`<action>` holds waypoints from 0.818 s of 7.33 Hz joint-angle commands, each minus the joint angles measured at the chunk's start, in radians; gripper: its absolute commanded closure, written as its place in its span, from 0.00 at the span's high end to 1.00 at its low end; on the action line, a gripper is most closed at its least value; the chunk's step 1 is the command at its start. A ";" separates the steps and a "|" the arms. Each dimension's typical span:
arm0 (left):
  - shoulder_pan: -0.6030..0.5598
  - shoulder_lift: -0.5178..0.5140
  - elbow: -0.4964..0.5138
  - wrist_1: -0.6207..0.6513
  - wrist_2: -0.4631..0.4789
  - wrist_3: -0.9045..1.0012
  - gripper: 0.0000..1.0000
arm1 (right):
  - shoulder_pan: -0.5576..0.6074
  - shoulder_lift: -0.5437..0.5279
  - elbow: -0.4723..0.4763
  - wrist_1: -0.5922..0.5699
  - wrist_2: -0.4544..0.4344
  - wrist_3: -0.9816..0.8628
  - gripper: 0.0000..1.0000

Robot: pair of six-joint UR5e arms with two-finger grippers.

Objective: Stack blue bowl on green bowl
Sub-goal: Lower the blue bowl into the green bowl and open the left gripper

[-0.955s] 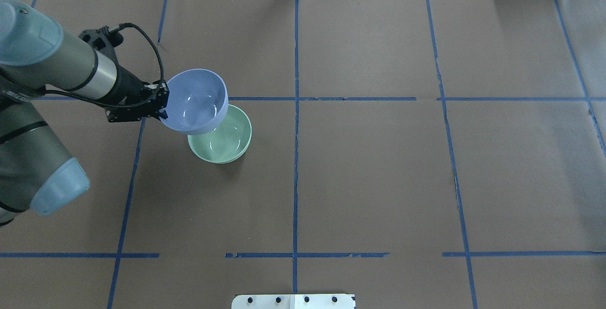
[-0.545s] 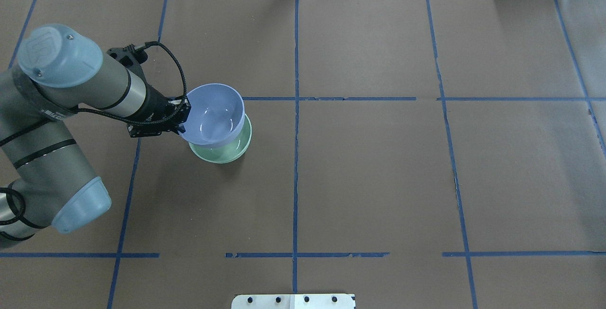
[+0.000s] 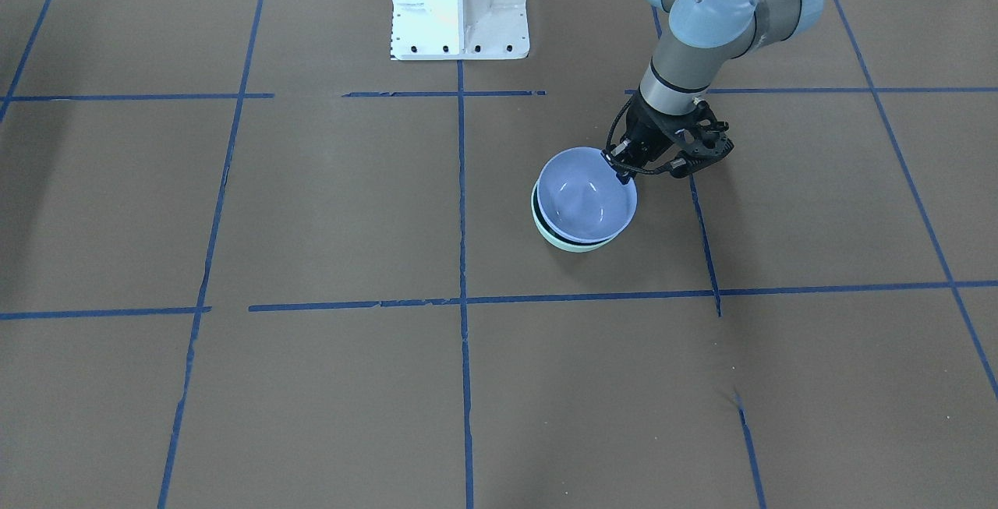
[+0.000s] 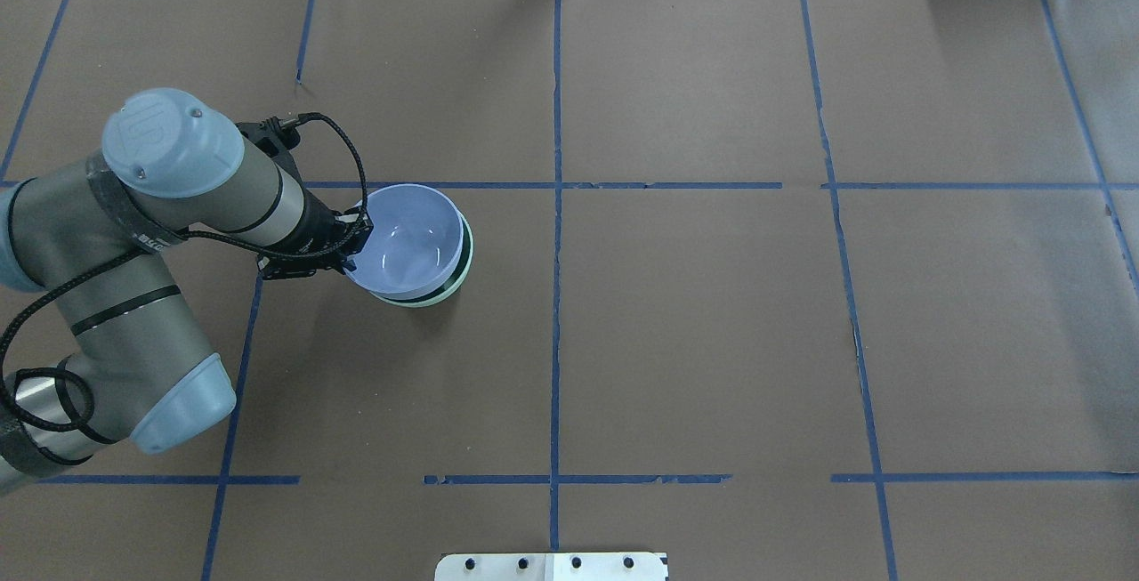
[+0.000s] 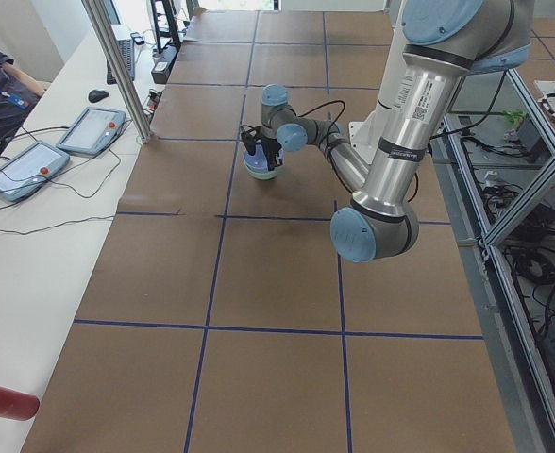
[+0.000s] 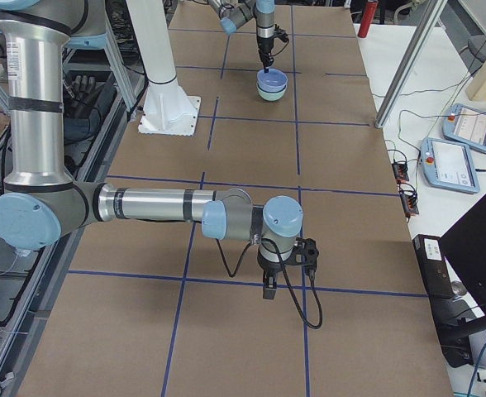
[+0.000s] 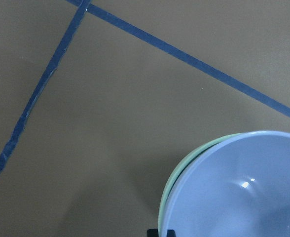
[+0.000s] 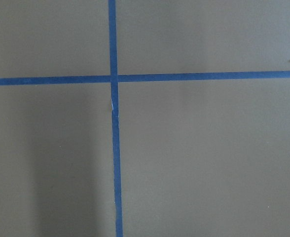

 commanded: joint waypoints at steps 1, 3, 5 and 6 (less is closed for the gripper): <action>0.005 -0.001 0.006 -0.003 0.000 0.000 0.00 | 0.000 0.000 0.000 0.000 0.000 0.000 1.00; 0.008 -0.002 0.007 -0.003 0.000 0.001 0.09 | 0.000 0.001 0.000 0.000 0.000 0.000 1.00; 0.020 -0.017 0.035 -0.003 0.000 0.001 0.09 | 0.001 0.000 0.000 0.000 0.000 -0.001 1.00; 0.020 -0.017 0.035 -0.005 0.001 0.005 0.34 | 0.001 0.000 0.000 0.000 0.000 0.000 1.00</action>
